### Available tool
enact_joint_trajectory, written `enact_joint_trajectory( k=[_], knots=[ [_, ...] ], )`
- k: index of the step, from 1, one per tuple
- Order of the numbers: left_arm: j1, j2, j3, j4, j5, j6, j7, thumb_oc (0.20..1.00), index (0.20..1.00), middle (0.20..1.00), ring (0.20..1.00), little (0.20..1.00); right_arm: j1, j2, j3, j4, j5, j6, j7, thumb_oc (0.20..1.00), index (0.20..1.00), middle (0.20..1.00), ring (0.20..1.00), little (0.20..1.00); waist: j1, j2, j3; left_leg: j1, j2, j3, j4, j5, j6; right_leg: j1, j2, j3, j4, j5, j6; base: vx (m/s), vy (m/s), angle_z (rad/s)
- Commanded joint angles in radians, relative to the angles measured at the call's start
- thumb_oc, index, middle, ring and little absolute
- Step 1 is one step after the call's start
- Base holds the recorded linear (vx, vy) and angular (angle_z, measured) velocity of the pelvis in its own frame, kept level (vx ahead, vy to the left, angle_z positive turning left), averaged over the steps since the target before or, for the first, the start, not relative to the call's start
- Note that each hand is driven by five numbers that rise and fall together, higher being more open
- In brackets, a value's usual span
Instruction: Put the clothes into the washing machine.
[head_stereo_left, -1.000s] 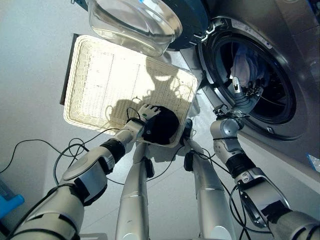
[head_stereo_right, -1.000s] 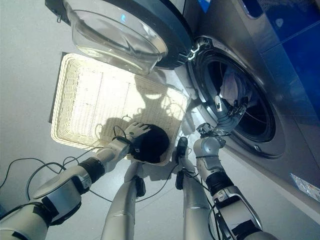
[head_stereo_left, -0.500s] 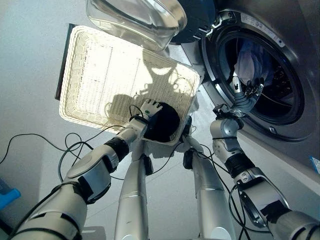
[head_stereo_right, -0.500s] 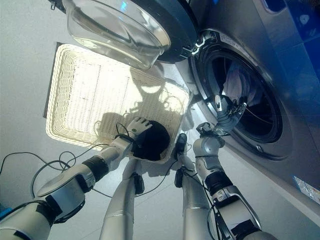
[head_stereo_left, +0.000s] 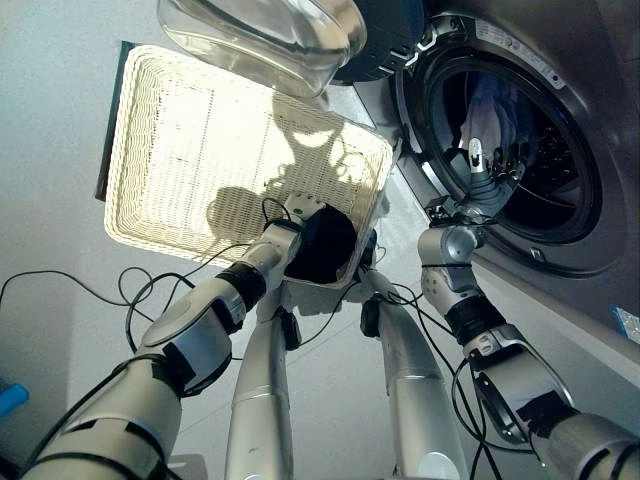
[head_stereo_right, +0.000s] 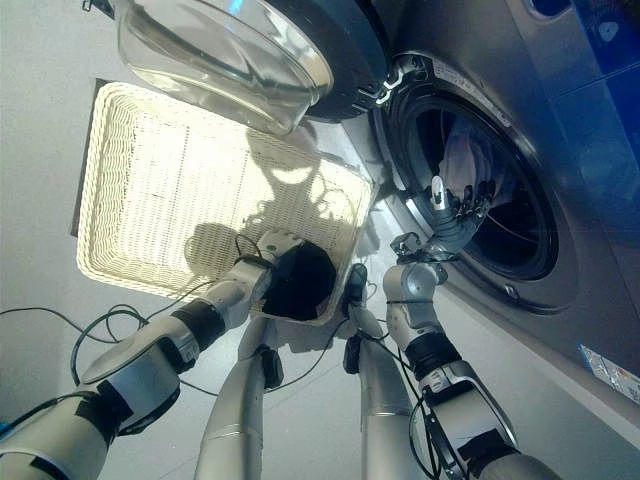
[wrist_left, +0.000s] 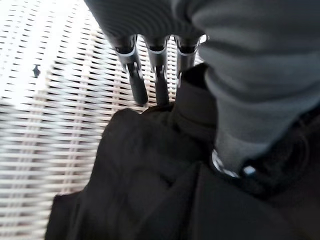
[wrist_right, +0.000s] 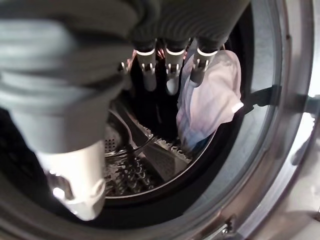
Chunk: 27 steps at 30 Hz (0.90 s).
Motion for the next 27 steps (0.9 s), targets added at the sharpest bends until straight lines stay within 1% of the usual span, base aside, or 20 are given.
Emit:
enact_joint_trajectory(
  k=[1, 4, 5, 6, 7, 8, 10, 11, 13, 14, 17, 18, 21, 22, 23, 24, 25, 26, 27],
  knots=[
    [0.07, -0.054, -0.001, 0.078, -0.049, -0.017, -0.023, 0.2, 0.2, 0.2, 0.2, 0.2, 0.006, -0.009, -0.062, -0.065, 0.03, -0.062, 0.022, 1.0, 1.0, 1.0, 1.0, 1.0, 0.031, -0.031, -0.018, 0.038, -0.028, 0.06, 0.005, -0.042, -0.064, -0.002, 0.023, 0.024, -0.022, 0.13, 0.15, 0.0, 0.0, 0.0],
    [0.062, -0.05, 0.0, 0.089, -0.055, -0.022, -0.01, 0.2, 0.2, 0.2, 0.2, 0.2, -0.004, -0.015, -0.064, -0.057, 0.043, -0.068, 0.034, 1.0, 1.0, 1.0, 1.0, 1.0, 0.032, -0.031, -0.018, 0.033, -0.028, 0.058, 0.008, -0.037, -0.064, -0.004, 0.024, 0.022, -0.022, 0.131, 0.146, -0.03, -0.006, -0.04],
    [0.068, -0.048, 0.0, 0.092, -0.054, -0.027, -0.002, 0.2, 0.2, 0.2, 0.2, 0.2, 0.0, -0.017, -0.063, -0.055, 0.055, -0.067, 0.039, 1.0, 1.0, 1.0, 1.0, 1.0, 0.033, -0.03, -0.018, 0.047, -0.03, 0.053, 0.01, -0.045, -0.066, 0.009, 0.025, 0.024, -0.019, 0.123, 0.146, -0.02, -0.009, -0.05],
    [0.061, -0.045, 0.001, 0.093, -0.054, -0.029, 0.0, 0.2, 0.2, 0.2, 0.2, 0.2, -0.006, -0.019, -0.064, -0.054, 0.056, -0.066, 0.04, 1.0, 1.0, 1.0, 1.0, 1.0, 0.033, -0.03, -0.018, 0.038, -0.03, 0.053, 0.01, -0.038, -0.065, 0.001, 0.025, 0.024, -0.021, 0.129, 0.144, -0.04, -0.021, -0.07],
    [0.061, -0.04, 0.005, 0.098, -0.041, -0.055, 0.016, 0.2, 0.2, 0.2, 0.2, 0.2, -0.012, -0.02, -0.068, -0.049, 0.068, -0.065, 0.046, 1.0, 1.0, 1.0, 1.0, 1.0, 0.037, -0.027, -0.018, 0.049, -0.032, 0.046, 0.011, -0.042, -0.065, 0.01, 0.025, 0.026, -0.018, 0.124, 0.142, -0.03, -0.017, -0.07],
    [0.067, -0.041, 0.005, 0.098, -0.036, -0.058, 0.02, 0.2, 0.2, 0.2, 0.2, 0.2, -0.007, -0.019, -0.067, -0.048, 0.068, -0.067, 0.047, 1.0, 1.0, 1.0, 1.0, 1.0, 0.038, -0.026, -0.018, 0.059, -0.033, 0.045, 0.012, -0.048, -0.066, 0.02, 0.024, 0.026, -0.016, 0.116, 0.143, -0.02, -0.017, -0.08],
    [0.062, -0.034, 0.005, 0.099, -0.035, -0.077, 0.041, 0.2, 0.2, 0.2, 0.2, 0.2, -0.016, -0.021, -0.071, -0.041, 0.07, -0.07, 0.05, 1.0, 1.0, 1.0, 1.0, 1.0, 0.043, -0.024, -0.018, 0.06, -0.033, 0.043, 0.013, -0.044, -0.065, 0.022, 0.023, 0.021, -0.014, 0.116, 0.138, -0.03, 0.001, -0.06],
    [0.068, -0.035, 0.003, 0.1, -0.035, -0.08, 0.044, 0.2, 0.2, 0.2, 0.2, 0.2, -0.011, -0.02, -0.07, -0.038, 0.074, -0.07, 0.051, 1.0, 1.0, 1.0, 1.0, 1.0, 0.044, -0.024, -0.018, 0.072, -0.033, 0.042, 0.013, -0.051, -0.066, 0.034, 0.023, 0.02, -0.011, 0.108, 0.14, -0.03, 0.002, -0.03],
    [0.065, -0.032, 0.006, 0.103, -0.034, -0.086, 0.053, 0.2, 0.2, 0.2, 0.2, 0.2, -0.016, -0.023, -0.074, -0.034, 0.083, -0.069, 0.059, 1.0, 1.0, 1.0, 1.0, 1.0, 0.046, -0.023, -0.018, 0.071, -0.033, 0.04, 0.013, -0.046, -0.066, 0.033, 0.023, 0.019, -0.011, 0.109, 0.136, 0.0, 0.0, 0.0],
    [0.074, -0.03, 0.008, 0.101, -0.037, -0.091, 0.057, 0.2, 0.2, 0.2, 0.2, 0.2, -0.008, -0.023, -0.075, -0.029, 0.086, -0.07, 0.066, 1.0, 1.0, 1.0, 1.0, 1.0, 0.047, -0.022, -0.018, 0.087, -0.034, 0.035, 0.015, -0.055, -0.067, 0.047, 0.023, 0.019, -0.006, 0.099, 0.137, 0.0, 0.0, 0.0],
    [0.069, -0.028, 0.009, 0.101, -0.038, -0.091, 0.059, 0.2, 0.2, 0.2, 0.2, 0.2, -0.013, -0.023, -0.076, -0.028, 0.086, -0.07, 0.067, 1.0, 1.0, 1.0, 1.0, 1.0, 0.048, -0.022, -0.018, 0.08, -0.034, 0.034, 0.016, -0.049, -0.066, 0.041, 0.023, 0.02, -0.007, 0.104, 0.135, -0.01, -0.005, -0.01],
    [0.077, -0.025, 0.019, 0.104, -0.057, -0.1, 0.101, 0.2, 0.2, 0.2, 0.2, 0.2, -0.012, -0.021, -0.074, -0.018, 0.084, -0.068, 0.058, 1.0, 1.0, 1.0, 1.0, 1.0, 0.055, -0.02, -0.018, 0.101, -0.036, 0.026, 0.021, -0.056, -0.063, 0.059, 0.021, 0.017, 0.004, 0.093, 0.13, -0.02, -0.014, -0.03],
    [0.094, -0.021, 0.033, 0.11, -0.118, -0.11, 0.166, 0.2, 0.2, 0.2, 0.2, 0.2, -0.001, -0.025, -0.07, -0.011, 0.095, -0.064, 0.066, 1.0, 1.0, 1.0, 1.0, 1.0, 0.063, -0.017, -0.018, 0.13, -0.039, 0.016, 0.032, -0.071, -0.059, 0.085, 0.019, 0.016, 0.025, 0.07, 0.128, -0.01, -0.005, -0.01],
    [0.094, -0.021, 0.033, 0.11, -0.118, -0.11, 0.166, 0.2, 0.2, 0.2, 0.2, 0.2, -0.001, -0.025, -0.07, -0.011, 0.095, -0.064, 0.066, 1.0, 1.0, 1.0, 1.0, 1.0, 0.063, -0.017, -0.018, 0.13, -0.039, 0.016, 0.032, -0.071, -0.059, 0.085, 0.019, 0.016, 0.025, 0.07, 0.128, 0.0, 0.0, 0.0],
    [0.108, -0.013, 0.06, 0.108, -0.198, -0.122, 0.239, 0.2, 0.2, 0.2, 0.2, 0.2, 0.005, -0.028, -0.066, -0.012, 0.081, -0.058, 0.057, 1.0, 1.0, 1.0, 1.0, 1.0, 0.07, -0.015, -0.018, 0.149, -0.04, 0.01, 0.035, -0.075, -0.057, 0.105, 0.018, 0.014, 0.035, 0.055, 0.124, 0.0, 0.0, 0.0],
    [0.116, -0.006, 0.086, 0.111, -0.247, -0.148, 0.292, 0.2, 0.2, 0.2, 0.2, 0.2, 0.009, -0.033, -0.062, -0.015, 0.056, -0.048, 0.044, 1.0, 1.0, 1.0, 1.0, 1.0, 0.076, -0.011, -0.018, 0.166, -0.041, 0.007, 0.035, -0.075, -0.056, 0.12, 0.016, 0.011, 0.044, 0.045, 0.122, 0.0, 0.0, 0.0],
    [0.113, -0.003, 0.093, 0.111, -0.254, -0.151, 0.299, 0.2, 0.2, 0.2, 0.2, 0.2, 0.004, -0.034, -0.063, -0.017, 0.05, -0.044, 0.04, 1.0, 1.0, 1.0, 1.0, 1.0, 0.077, -0.01, -0.018, 0.16, -0.041, 0.006, 0.034, -0.069, -0.055, 0.116, 0.017, 0.01, 0.042, 0.05, 0.12, 0.0, 0.0, 0.0],
    [0.126, 0.002, 0.113, 0.108, -0.302, -0.17, 0.339, 0.2, 0.2, 0.2, 0.2, 0.2, 0.012, -0.037, -0.06, -0.023, 0.032, -0.036, 0.03, 1.0, 1.0, 1.0, 1.0, 1.0, 0.081, -0.007, -0.018, 0.178, -0.042, 0.005, 0.035, -0.076, -0.056, 0.133, 0.014, 0.008, 0.048, 0.037, 0.12, 0.0, 0.0, 0.0],
    [0.13, 0.006, 0.124, 0.106, -0.33, -0.181, 0.357, 0.2, 0.2, 0.2, 0.2, 0.2, 0.014, -0.04, -0.059, -0.027, 0.025, -0.025, 0.031, 1.0, 1.0, 1.0, 1.0, 1.0, 0.083, -0.005, -0.018, 0.183, -0.043, 0.004, 0.034, -0.076, -0.056, 0.138, 0.013, 0.007, 0.051, 0.033, 0.119, 0.0, 0.0, 0.0]
  ],
)
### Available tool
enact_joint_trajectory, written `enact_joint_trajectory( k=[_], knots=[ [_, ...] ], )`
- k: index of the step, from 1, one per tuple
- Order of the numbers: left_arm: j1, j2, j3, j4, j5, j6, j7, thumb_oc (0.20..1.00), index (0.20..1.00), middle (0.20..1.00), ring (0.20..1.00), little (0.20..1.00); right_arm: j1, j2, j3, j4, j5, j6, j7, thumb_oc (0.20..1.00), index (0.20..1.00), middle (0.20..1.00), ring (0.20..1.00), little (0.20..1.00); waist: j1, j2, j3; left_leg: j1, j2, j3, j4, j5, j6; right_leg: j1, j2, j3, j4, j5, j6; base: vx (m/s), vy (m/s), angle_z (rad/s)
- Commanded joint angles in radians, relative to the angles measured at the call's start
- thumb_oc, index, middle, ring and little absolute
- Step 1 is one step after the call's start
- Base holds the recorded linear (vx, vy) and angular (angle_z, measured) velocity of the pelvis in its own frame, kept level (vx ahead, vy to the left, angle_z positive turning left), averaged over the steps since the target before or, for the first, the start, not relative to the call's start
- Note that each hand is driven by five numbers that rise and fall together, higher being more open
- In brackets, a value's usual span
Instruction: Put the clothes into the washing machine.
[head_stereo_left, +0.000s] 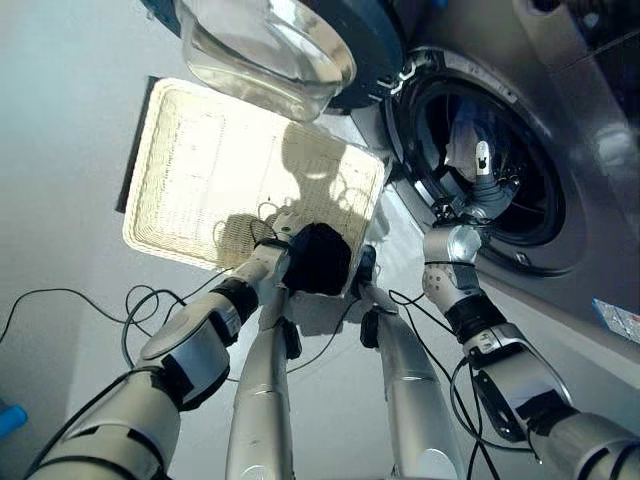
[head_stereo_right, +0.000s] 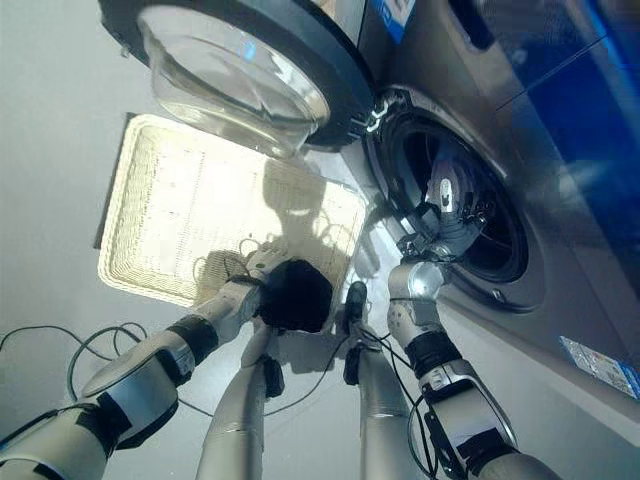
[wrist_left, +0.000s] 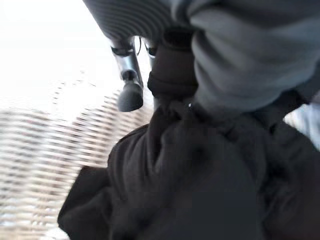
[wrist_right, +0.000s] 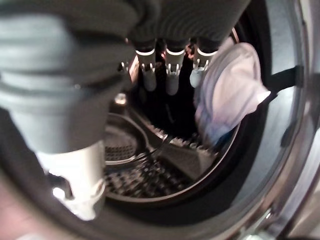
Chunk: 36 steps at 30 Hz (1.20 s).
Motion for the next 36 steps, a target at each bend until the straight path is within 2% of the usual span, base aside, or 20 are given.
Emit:
enact_joint_trajectory(
  k=[1, 2, 3, 6, 8, 10, 11, 12, 15, 20, 23, 27, 30, 36],
  knots=[
    [0.021, -0.019, 0.08, 0.019, -0.137, -0.07, 0.134, 0.2, 0.2, 0.2, 0.2, 0.2, 0.03, -0.043, -0.035, -0.052, -0.073, -0.018, -0.025, 1.0, 1.0, 1.0, 1.0, 1.0, 0.042, 0.014, -0.019, 0.03, -0.048, -0.013, 0.018, -0.07, -0.052, 0.003, 0.003, -0.02, 0.044, 0.019, 0.127, 0.0, 0.0, 0.0],
    [0.023, -0.01, 0.108, 0.013, -0.169, -0.085, 0.155, 0.2, 0.2, 0.2, 0.2, 0.2, 0.028, -0.046, -0.032, -0.059, -0.096, -0.009, -0.038, 1.0, 1.0, 1.0, 1.0, 1.0, 0.047, 0.018, -0.019, 0.033, -0.05, -0.017, 0.017, -0.066, -0.051, 0.006, 0.003, -0.021, 0.044, 0.02, 0.123, 0.0, 0.0, 0.0],
    [0.051, 0.007, 0.165, -0.003, -0.216, -0.142, 0.211, 0.2, 0.2, 0.2, 0.2, 0.2, 0.045, -0.047, -0.023, -0.072, -0.151, 0.017, -0.045, 1.0, 1.0, 1.0, 1.0, 1.0, 0.056, 0.027, -0.019, 0.061, -0.056, -0.027, 0.014, -0.072, -0.051, 0.03, 0.002, -0.021, 0.054, 0.002, 0.121, -0.01, 0.03, 0.04],
    [0.088, 0.027, 0.236, -0.042, -0.274, -0.214, 0.263, 0.2, 0.2, 0.2, 0.2, 0.2, 0.07, -0.048, -0.008, -0.1, -0.224, 0.061, -0.038, 1.0, 1.0, 1.0, 1.0, 1.0, 0.065, 0.036, -0.019, 0.093, -0.06, -0.041, 0.012, -0.078, -0.049, 0.056, 0.0, -0.022, 0.068, -0.015, 0.118, 0.01, 0.034, 0.04],
    [0.114, 0.036, 0.282, -0.081, -0.296, -0.252, 0.279, 0.2, 0.2, 0.2, 0.2, 0.2, 0.092, -0.044, 0.002, -0.117, -0.269, 0.077, 0.0, 1.0, 1.0, 1.0, 1.0, 1.0, 0.069, 0.04, -0.019, 0.111, -0.062, -0.048, 0.014, -0.082, -0.047, 0.072, -0.001, -0.022, 0.077, -0.025, 0.116, 0.01, 0.046, 0.09],
    [0.121, 0.039, 0.3, -0.101, -0.309, -0.264, 0.285, 0.2, 0.2, 0.2, 0.2, 0.2, 0.097, -0.044, 0.008, -0.126, -0.287, 0.086, 0.025, 1.0, 1.0, 1.0, 1.0, 1.0, 0.072, 0.042, -0.019, 0.11, -0.061, -0.051, 0.014, -0.078, -0.045, 0.073, 0.0, -0.023, 0.075, -0.021, 0.113, 0.01, 0.033, 0.1],
    [0.135, 0.041, 0.319, -0.122, -0.322, -0.281, 0.294, 0.2, 0.2, 0.2, 0.2, 0.2, 0.107, -0.044, 0.019, -0.137, -0.311, 0.098, 0.057, 1.0, 1.0, 1.0, 1.0, 1.0, 0.074, 0.043, -0.019, 0.117, -0.063, -0.054, 0.012, -0.079, -0.045, 0.081, 0.0, -0.023, 0.075, -0.025, 0.112, 0.03, 0.051, 0.05],
    [0.166, 0.045, 0.359, -0.17, -0.344, -0.317, 0.314, 0.2, 0.2, 0.2, 0.2, 0.2, 0.127, -0.053, 0.051, -0.159, -0.345, 0.135, 0.156, 1.0, 1.0, 1.0, 1.0, 1.0, 0.077, 0.041, -0.019, 0.142, -0.067, -0.059, 0.009, -0.086, -0.044, 0.107, 0.002, -0.023, 0.074, -0.037, 0.111, 0.03, 0.057, 0.05],
    [0.191, 0.056, 0.398, -0.237, -0.361, -0.357, 0.316, 0.2, 0.2, 0.2, 0.2, 0.2, 0.138, -0.086, 0.091, -0.155, -0.368, 0.153, 0.303, 1.0, 1.0, 1.0, 1.0, 1.0, 0.086, 0.04, -0.019, 0.162, -0.069, -0.064, 0.003, -0.089, -0.042, 0.13, -0.001, -0.027, 0.067, -0.044, 0.11, 0.01, 0.015, 0.0],
    [0.213, 0.087, 0.42, -0.328, -0.386, -0.403, 0.283, 0.2, 0.2, 0.2, 0.2, 0.2, 0.128, -0.141, 0.131, -0.141, -0.391, 0.176, 0.447, 1.0, 1.0, 1.0, 1.0, 1.0, 0.102, 0.038, -0.019, 0.179, -0.074, -0.075, 0.01, -0.1, -0.039, 0.15, -0.008, -0.038, 0.074, -0.053, 0.111, 0.01, -0.014, 0.03],
    [0.22, 0.113, 0.429, -0.402, -0.411, -0.444, 0.242, 0.2, 0.2, 0.2, 0.2, 0.2, 0.095, -0.194, 0.165, -0.127, -0.355, 0.207, 0.621, 1.0, 1.0, 1.0, 1.0, 1.0, 0.119, 0.038, -0.019, 0.18, -0.079, -0.083, 0.015, -0.1, -0.037, 0.159, -0.016, -0.053, 0.073, -0.051, 0.11, 0.02, -0.047, 0.13],
    [0.216, 0.128, 0.423, -0.444, -0.416, -0.468, 0.227, 0.2, 0.2, 0.2, 0.2, 0.2, 0.063, -0.22, 0.19, -0.106, -0.327, 0.224, 0.698, 1.0, 1.0, 1.0, 1.0, 1.0, 0.131, 0.035, -0.019, 0.179, -0.083, -0.089, 0.023, -0.103, -0.037, 0.165, -0.019, -0.063, 0.077, -0.056, 0.108, 0.01, -0.036, 0.09],
    [0.203, 0.146, 0.419, -0.492, -0.425, -0.485, 0.2, 0.2, 0.2, 0.2, 0.2, 0.2, 0.02, -0.248, 0.228, -0.091, -0.339, 0.264, 0.758, 1.0, 1.0, 1.0, 1.0, 1.0, 0.142, 0.034, -0.019, 0.178, -0.086, -0.097, 0.032, -0.107, -0.038, 0.168, -0.026, -0.071, 0.084, -0.06, 0.106, 0.02, -0.038, 0.07],
    [0.177, 0.161, 0.405, -0.549, -0.452, -0.503, 0.138, 0.2, 0.2, 0.2, 0.2, 0.2, -0.047, -0.266, 0.267, -0.054, -0.373, 0.299, 0.787, 1.0, 1.0, 1.0, 1.0, 1.0, 0.155, 0.04, -0.019, 0.176, -0.093, -0.103, 0.044, -0.111, -0.038, 0.171, -0.031, -0.077, 0.092, -0.068, 0.104, 0.01, -0.018, 0.06]
  ],
)
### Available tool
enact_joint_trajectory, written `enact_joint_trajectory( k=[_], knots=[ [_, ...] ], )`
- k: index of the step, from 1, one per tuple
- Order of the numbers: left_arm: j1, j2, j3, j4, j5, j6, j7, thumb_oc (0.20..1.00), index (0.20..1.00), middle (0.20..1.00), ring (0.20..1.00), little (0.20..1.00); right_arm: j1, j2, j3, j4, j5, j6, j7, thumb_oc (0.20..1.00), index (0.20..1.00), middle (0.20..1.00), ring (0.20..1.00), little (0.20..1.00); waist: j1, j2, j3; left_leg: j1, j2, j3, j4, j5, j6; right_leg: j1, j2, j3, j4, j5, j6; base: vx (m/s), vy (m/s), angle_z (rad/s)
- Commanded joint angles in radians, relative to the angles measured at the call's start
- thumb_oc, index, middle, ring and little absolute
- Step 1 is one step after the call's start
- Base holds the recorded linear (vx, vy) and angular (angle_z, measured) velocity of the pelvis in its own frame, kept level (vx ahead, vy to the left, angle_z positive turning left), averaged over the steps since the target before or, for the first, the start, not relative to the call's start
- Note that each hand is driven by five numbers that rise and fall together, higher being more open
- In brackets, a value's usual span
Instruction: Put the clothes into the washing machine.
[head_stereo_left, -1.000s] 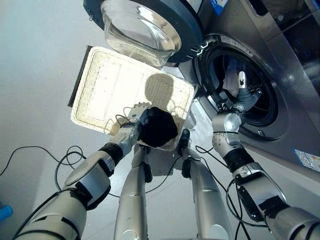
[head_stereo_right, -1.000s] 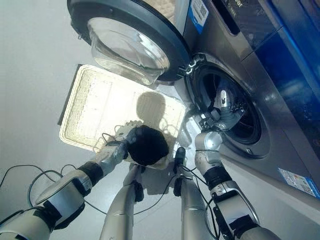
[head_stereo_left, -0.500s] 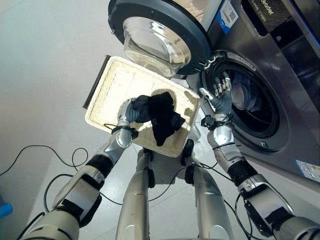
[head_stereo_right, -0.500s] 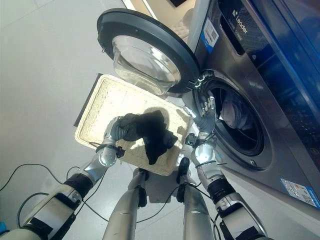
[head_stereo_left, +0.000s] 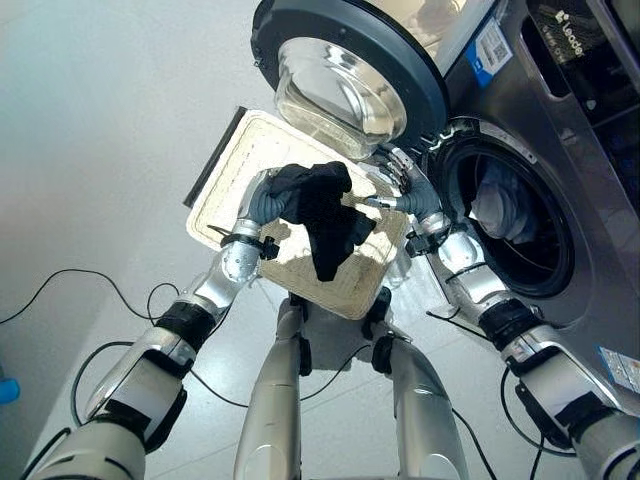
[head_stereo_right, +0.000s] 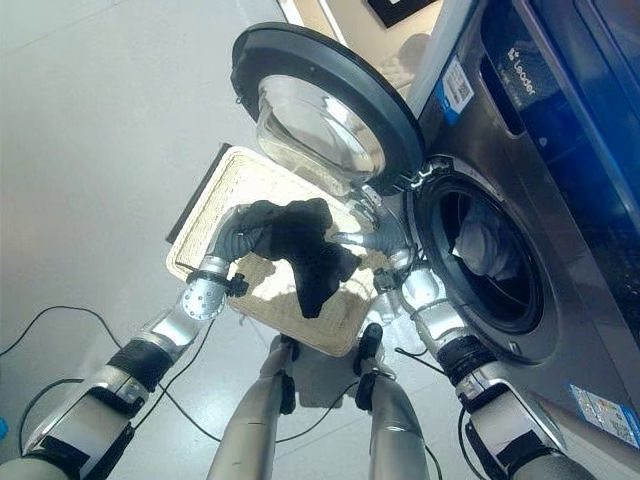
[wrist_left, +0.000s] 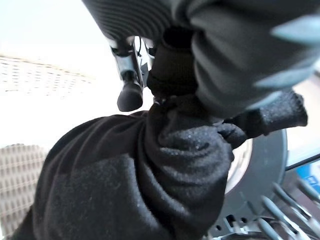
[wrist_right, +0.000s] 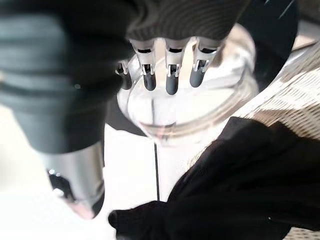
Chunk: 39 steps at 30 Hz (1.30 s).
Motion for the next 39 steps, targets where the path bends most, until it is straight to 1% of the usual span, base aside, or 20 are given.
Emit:
enact_joint_trajectory(
  k=[1, 4, 5, 7, 8, 9, 12, 19, 25, 28, 29, 31, 32, 33, 35, 36, 37, 38, 39],
  knots=[
    [-0.051, -0.026, 0.015, -0.103, -0.057, -0.09, -0.032, 0.2, 0.2, 0.2, 0.2, 0.2, -0.051, -0.041, 0.02, -0.032, -0.025, 0.001, 0.024, 1.0, 1.0, 1.0, 1.0, 1.0, 0.018, 0.033, -0.021, 0.016, -0.069, -0.031, 0.071, -0.122, -0.03, 0.012, 0.0, -0.02, 0.026, -0.001, 0.104, 0.02, -0.027, 0.03],
    [-0.061, -0.023, 0.014, -0.134, -0.077, -0.097, -0.066, 0.2, 0.2, 0.2, 0.2, 0.2, -0.079, -0.045, 0.034, -0.012, -0.041, 0.023, 0.034, 1.0, 1.0, 1.0, 1.0, 1.0, 0.023, 0.036, -0.021, 0.013, -0.072, -0.034, 0.075, -0.122, -0.03, 0.012, -0.002, -0.023, 0.027, -0.002, 0.104, 0.01, -0.018, 0.05],
    [-0.06, -0.023, 0.017, -0.169, -0.112, -0.101, -0.114, 0.2, 0.2, 0.2, 0.2, 0.2, -0.099, -0.051, 0.045, 0.01, -0.054, 0.041, 0.047, 1.0, 1.0, 1.0, 1.0, 1.0, 0.029, 0.042, -0.021, 0.014, -0.075, -0.039, 0.074, -0.121, -0.03, 0.015, -0.004, -0.025, 0.023, -0.001, 0.103, 0.02, -0.012, 0.07],
    [-0.06, -0.023, 0.018, -0.185, -0.126, -0.106, -0.132, 0.2, 0.2, 0.2, 0.2, 0.2, -0.108, -0.053, 0.051, 0.018, -0.058, 0.054, 0.057, 1.0, 1.0, 1.0, 1.0, 1.0, 0.031, 0.044, -0.021, 0.014, -0.076, -0.04, 0.074, -0.121, -0.03, 0.015, -0.005, -0.027, 0.021, -0.001, 0.102, 0.01, -0.013, 0.06],
    [-0.063, -0.025, 0.018, -0.221, -0.158, -0.106, -0.172, 0.2, 0.2, 0.2, 0.2, 0.2, -0.128, -0.053, 0.06, 0.045, -0.075, 0.082, 0.074, 1.0, 1.0, 1.0, 1.0, 1.0, 0.037, 0.049, -0.021, 0.007, -0.08, -0.044, 0.078, -0.121, -0.029, 0.011, -0.008, -0.03, 0.023, -0.001, 0.102, 0.01, -0.016, 0.05],
    [-0.063, -0.026, 0.018, -0.233, -0.164, -0.105, -0.18, 0.2, 0.2, 0.2, 0.2, 0.2, -0.133, -0.053, 0.064, 0.054, -0.08, 0.086, 0.079, 1.0, 1.0, 1.0, 1.0, 1.0, 0.039, 0.051, -0.021, 0.006, -0.081, -0.046, 0.079, -0.121, -0.029, 0.01, -0.009, -0.03, 0.025, -0.001, 0.101, 0.01, -0.023, 0.1],
    [-0.059, -0.031, 0.029, -0.298, -0.23, -0.109, -0.248, 0.2, 0.2, 0.2, 0.2, 0.2, -0.157, -0.052, 0.076, 0.107, -0.085, 0.121, 0.121, 1.0, 1.0, 1.0, 1.0, 1.0, 0.049, 0.057, -0.021, 0.005, -0.087, -0.053, 0.079, -0.119, -0.027, 0.011, -0.012, -0.034, 0.025, -0.002, 0.099, 0.01, -0.015, 0.09],
    [-0.045, -0.05, 0.052, -0.43, -0.323, -0.105, -0.359, 0.2, 0.2, 0.2, 0.2, 0.2, -0.183, -0.044, 0.1, 0.199, -0.103, 0.159, 0.199, 1.0, 1.0, 1.0, 1.0, 1.0, 0.072, 0.07, -0.021, 0.009, -0.101, -0.069, 0.075, -0.116, -0.022, 0.017, -0.016, -0.042, 0.025, -0.004, 0.095, 0.01, -0.016, 0.09],
    [-0.035, -0.076, 0.079, -0.53, -0.416, -0.063, -0.477, 0.2, 0.2, 0.2, 0.2, 0.2, -0.192, -0.026, 0.123, 0.264, -0.123, 0.189, 0.273, 1.0, 1.0, 1.0, 1.0, 1.0, 0.086, 0.077, -0.021, 0.012, -0.111, -0.08, 0.074, -0.113, -0.018, 0.023, -0.019, -0.049, 0.023, -0.003, 0.091, 0.0, -0.01, 0.09],
    [-0.038, -0.093, 0.088, -0.57, -0.457, -0.03, -0.535, 0.2, 0.2, 0.2, 0.2, 0.2, -0.2, -0.012, 0.131, 0.304, -0.123, 0.192, 0.315, 1.0, 1.0, 1.0, 1.0, 1.0, 0.091, 0.081, -0.021, 0.014, -0.116, -0.083, 0.073, -0.111, -0.017, 0.026, -0.019, -0.049, 0.021, -0.004, 0.089, 0.0, 0.004, 0.05],
    [-0.05, -0.105, 0.086, -0.578, -0.482, -0.006, -0.554, 0.2, 0.2, 0.2, 0.2, 0.2, -0.21, 0.004, 0.136, 0.337, -0.136, 0.189, 0.325, 1.0, 1.0, 1.0, 1.0, 1.0, 0.092, 0.084, -0.021, 0.017, -0.119, -0.086, 0.072, -0.111, -0.015, 0.028, -0.018, -0.049, 0.022, -0.003, 0.089, 0.0, 0.001, 0.05],
    [-0.054, -0.109, 0.085, -0.581, -0.499, 0.004, -0.561, 0.2, 0.2, 0.2, 0.2, 0.2, -0.214, 0.011, 0.139, 0.349, -0.14, 0.188, 0.324, 1.0, 1.0, 1.0, 1.0, 1.0, 0.093, 0.085, -0.021, 0.018, -0.12, -0.087, 0.073, -0.11, -0.014, 0.028, -0.018, -0.049, 0.023, -0.002, 0.088, 0.0, 0.002, 0.03],
    [-0.06, -0.122, 0.086, -0.585, -0.527, 0.026, -0.578, 0.2, 0.2, 0.2, 0.2, 0.2, -0.22, 0.02, 0.142, 0.371, -0.141, 0.184, 0.327, 1.0, 1.0, 1.0, 1.0, 1.0, 0.094, 0.086, -0.021, 0.017, -0.121, -0.087, 0.074, -0.109, -0.013, 0.028, -0.019, -0.048, 0.024, -0.002, 0.088, 0.0, 0.014, 0.04],
    [-0.072, -0.143, 0.088, -0.59, -0.589, 0.063, -0.604, 0.2, 0.2, 0.2, 0.2, 0.2, -0.234, 0.039, 0.142, 0.423, -0.157, 0.179, 0.319, 1.0, 1.0, 1.0, 1.0, 1.0, 0.096, 0.091, -0.021, 0.02, -0.124, -0.089, 0.073, -0.107, -0.011, 0.03, -0.018, -0.046, 0.022, 0.0, 0.087, 0.0, 0.024, 0.04],
    [-0.075, -0.154, 0.09, -0.594, -0.621, 0.081, -0.616, 0.2, 0.2, 0.2, 0.2, 0.2, -0.241, 0.047, 0.144, 0.445, -0.151, 0.178, 0.319, 1.0, 1.0, 1.0, 1.0, 1.0, 0.097, 0.094, -0.021, 0.022, -0.126, -0.089, 0.072, -0.106, -0.01, 0.033, -0.018, -0.046, 0.02, 0.001, 0.086, 0.0, 0.028, 0.03],
    [-0.082, -0.174, 0.09, -0.6, -0.66, 0.109, -0.63, 0.2, 0.2, 0.2, 0.2, 0.2, -0.249, 0.063, 0.14, 0.481, -0.153, 0.168, 0.306, 1.0, 1.0, 1.0, 1.0, 1.0, 0.099, 0.098, -0.021, 0.028, -0.128, -0.089, 0.07, -0.104, -0.009, 0.037, -0.019, -0.045, 0.019, 0.002, 0.086, 0.0, 0.0, 0.0],
    [-0.085, -0.18, 0.089, -0.602, -0.683, 0.124, -0.639, 0.2, 0.2, 0.2, 0.2, 0.2, -0.253, 0.068, 0.137, 0.494, -0.145, 0.161, 0.305, 1.0, 1.0, 1.0, 1.0, 1.0, 0.1, 0.101, -0.021, 0.03, -0.13, -0.089, 0.07, -0.104, -0.008, 0.04, -0.019, -0.045, 0.019, 0.002, 0.085, 0.0, 0.0, 0.0],
    [-0.087, -0.183, 0.086, -0.601, -0.688, 0.127, -0.64, 0.2, 0.2, 0.2, 0.2, 0.2, -0.255, 0.07, 0.137, 0.5, -0.141, 0.159, 0.304, 1.0, 1.0, 1.0, 1.0, 1.0, 0.1, 0.102, -0.021, 0.031, -0.131, -0.09, 0.07, -0.104, -0.007, 0.041, -0.019, -0.045, 0.019, 0.003, 0.085, 0.01, 0.009, 0.03],
    [-0.09, -0.2, 0.08, -0.604, -0.727, 0.154, -0.65, 0.2, 0.2, 0.2, 0.2, 0.2, -0.265, 0.08, 0.129, 0.517, -0.109, 0.146, 0.298, 1.0, 1.0, 1.0, 1.0, 1.0, 0.102, 0.105, -0.021, 0.031, -0.135, -0.095, 0.074, -0.104, -0.006, 0.042, -0.021, -0.045, 0.022, 0.004, 0.086, 0.01, 0.005, 0.04]
  ],
)
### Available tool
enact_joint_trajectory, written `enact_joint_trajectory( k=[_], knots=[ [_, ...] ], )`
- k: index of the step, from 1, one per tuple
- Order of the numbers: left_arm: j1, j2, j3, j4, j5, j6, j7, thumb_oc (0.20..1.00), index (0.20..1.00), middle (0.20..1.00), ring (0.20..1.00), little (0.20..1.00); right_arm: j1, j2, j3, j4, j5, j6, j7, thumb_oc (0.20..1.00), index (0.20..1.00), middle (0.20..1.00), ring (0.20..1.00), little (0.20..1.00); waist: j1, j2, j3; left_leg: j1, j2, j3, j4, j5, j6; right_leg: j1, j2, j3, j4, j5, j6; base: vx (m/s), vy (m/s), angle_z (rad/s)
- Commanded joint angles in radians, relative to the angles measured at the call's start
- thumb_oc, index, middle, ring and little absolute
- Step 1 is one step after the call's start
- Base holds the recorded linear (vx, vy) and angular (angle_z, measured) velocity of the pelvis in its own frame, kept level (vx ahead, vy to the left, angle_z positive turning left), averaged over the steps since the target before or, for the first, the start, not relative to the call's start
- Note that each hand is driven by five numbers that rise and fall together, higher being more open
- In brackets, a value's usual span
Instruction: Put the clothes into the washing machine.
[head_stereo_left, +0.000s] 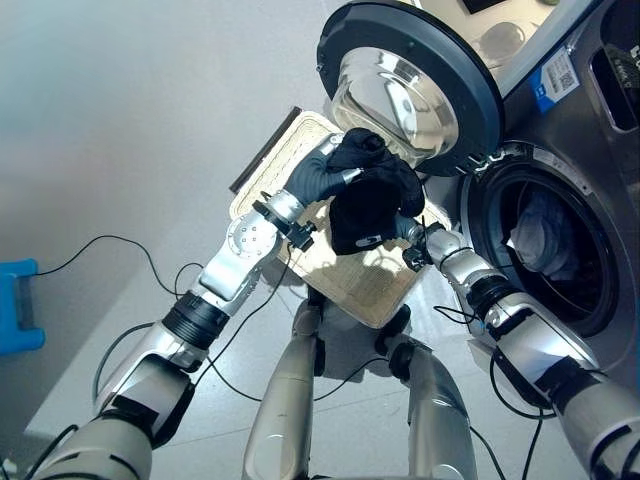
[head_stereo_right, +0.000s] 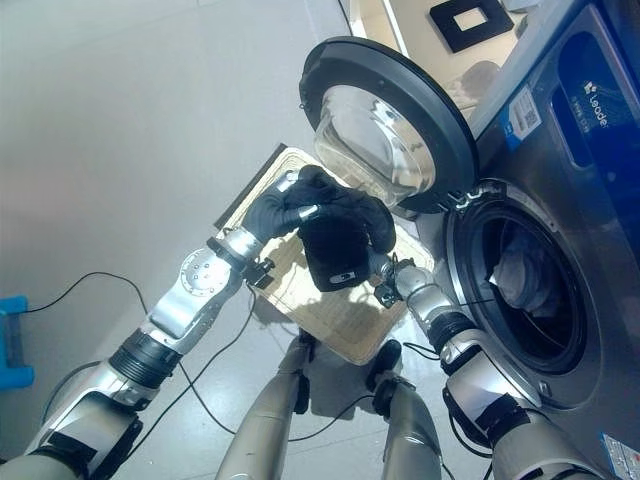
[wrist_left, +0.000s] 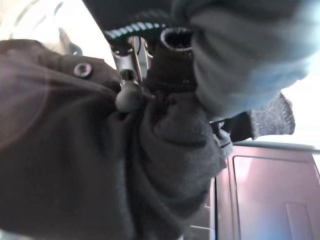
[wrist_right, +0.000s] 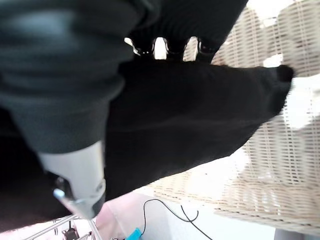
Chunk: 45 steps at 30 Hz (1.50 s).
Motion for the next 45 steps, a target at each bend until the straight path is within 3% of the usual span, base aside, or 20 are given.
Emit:
enact_joint_trajectory(
  k=[1, 4, 10, 11, 12, 13, 19, 24, 30, 32, 40, 45],
  knots=[
    [-0.073, -0.097, 0.036, -0.135, -0.119, -0.006, -0.039, 0.2, 0.2, 0.2, 0.2, 0.2, -0.077, -0.001, 0.015, 0.001, 0.046, -0.067, -0.011, 1.0, 1.0, 1.0, 1.0, 1.0, 0.004, 0.053, -0.021, 0.013, -0.096, -0.025, 0.065, -0.117, 0.006, 0.037, 0.039, 0.006, -0.11, 0.093, 0.088, 0.01, 0.006, 0.05],
    [-0.082, -0.125, 0.026, -0.124, -0.204, 0.048, -0.047, 0.2, 0.2, 0.2, 0.2, 0.2, -0.113, 0.017, 0.001, 0.009, 0.097, -0.091, -0.016, 1.0, 1.0, 1.0, 1.0, 1.0, 0.008, 0.06, -0.021, 0.012, -0.105, -0.029, 0.07, -0.115, 0.009, 0.039, 0.034, 0.002, -0.108, 0.096, 0.088, 0.0, 0.007, 0.07],
    [-0.076, -0.158, 0.009, -0.099, -0.285, 0.067, -0.06, 0.2, 0.2, 0.2, 0.2, 0.2, -0.143, 0.052, -0.009, -0.018, 0.161, -0.085, -0.002, 1.0, 1.0, 1.0, 1.0, 1.0, 0.01, 0.067, -0.021, 0.022, -0.117, -0.036, 0.067, -0.115, 0.012, 0.049, 0.032, 0.002, -0.115, 0.1, 0.088, 0.0, 0.004, 0.01],
    [-0.074, -0.173, 0.007, -0.097, -0.294, 0.066, -0.062, 0.2, 0.2, 0.2, 0.2, 0.2, -0.149, 0.059, -0.006, -0.022, 0.194, -0.088, 0.02, 0.504, 0.504, 0.504, 0.504, 0.504, 0.01, 0.069, -0.021, 0.02, -0.117, -0.034, 0.067, -0.114, 0.014, 0.045, 0.031, 0.002, -0.113, 0.102, 0.088, 0.0, 0.0, 0.0],
    [-0.073, -0.174, 0.004, -0.095, -0.301, 0.064, -0.061, 0.2, 0.2, 0.2, 0.2, 0.2, -0.147, 0.061, -0.004, -0.027, 0.209, -0.089, 0.028, 0.244, 0.244, 0.244, 0.244, 0.244, 0.01, 0.069, -0.021, 0.019, -0.116, -0.033, 0.067, -0.114, 0.015, 0.044, 0.03, 0.002, -0.113, 0.103, 0.087, 0.03, 0.016, 0.03],
    [-0.072, -0.181, -0.001, -0.091, -0.313, 0.062, -0.057, 0.2, 0.2, 0.2, 0.2, 0.2, -0.144, 0.065, -0.007, -0.035, 0.283, -0.093, 0.06, 0.2, 0.2, 0.2, 0.2, 0.2, 0.008, 0.07, -0.021, 0.021, -0.117, -0.033, 0.068, -0.113, 0.016, 0.046, 0.028, 0.003, -0.113, 0.105, 0.088, 0.02, 0.013, 0.03],
    [-0.072, -0.18, 0.001, -0.066, -0.295, 0.028, -0.035, 0.2, 0.2, 0.2, 0.2, 0.2, -0.138, 0.082, -0.056, -0.058, 0.451, -0.102, 0.054, 0.2, 0.2, 0.2, 0.2, 0.2, 0.005, 0.069, -0.021, 0.023, -0.117, -0.03, 0.069, -0.113, 0.017, 0.045, 0.032, 0.007, -0.108, 0.103, 0.088, 0.01, 0.003, 0.0],
    [-0.06, -0.155, 0.035, -0.062, -0.307, 0.007, 0.0, 0.2, 0.2, 0.2, 0.2, 0.2, -0.074, 0.074, -0.158, -0.149, 0.607, -0.168, 0.007, 0.2, 0.2, 0.2, 0.2, 0.2, -0.017, 0.061, -0.021, 0.024, -0.107, -0.013, 0.058, -0.114, 0.016, 0.041, 0.045, 0.023, -0.122, 0.107, 0.091, 0.0, 0.039, -0.02],
    [-0.042, -0.157, 0.051, -0.061, -0.289, -0.025, 0.024, 0.2, 0.2, 0.2, 0.2, 0.2, -0.035, 0.08, -0.192, -0.213, 0.684, -0.216, -0.011, 0.2, 0.2, 0.2, 0.2, 0.2, -0.03, 0.055, -0.021, 0.021, -0.102, -0.002, 0.059, -0.117, 0.016, 0.035, 0.048, 0.032, -0.123, 0.11, 0.092, 0.0, 0.033, -0.05],
    [-0.025, -0.154, 0.068, -0.063, -0.247, -0.07, 0.05, 0.2, 0.2, 0.2, 0.2, 0.2, -0.002, 0.083, -0.229, -0.278, 0.762, -0.258, -0.035, 0.2, 0.2, 0.2, 0.2, 0.2, -0.043, 0.051, -0.021, 0.015, -0.096, 0.01, 0.054, -0.114, 0.017, 0.027, 0.054, 0.038, -0.133, 0.117, 0.092, -0.01, 0.067, -0.07],
    [0.035, -0.139, 0.09, -0.057, -0.196, -0.103, 0.092, 0.2, 0.2, 0.2, 0.2, 0.2, 0.096, 0.106, -0.309, -0.38, 0.925, -0.35, -0.052, 0.2, 0.2, 0.2, 0.2, 0.2, -0.063, 0.047, -0.021, 0.015, -0.087, 0.031, 0.047, -0.124, 0.017, 0.02, 0.059, 0.05, -0.14, 0.116, 0.097, 0.0, 0.034, -0.11],
    [0.07, -0.121, 0.1, -0.039, -0.152, -0.12, 0.098, 0.2, 0.2, 0.2, 0.2, 0.2, 0.13, 0.115, -0.36, -0.413, 1.069, -0.374, 0.026, 0.2, 0.2, 0.2, 0.2, 0.2, -0.069, 0.048, -0.021, 0.008, -0.081, 0.042, 0.04, -0.122, 0.017, 0.013, 0.062, 0.051, -0.156, 0.126, 0.098, 0.01, 0.025, -0.16]
  ],
)
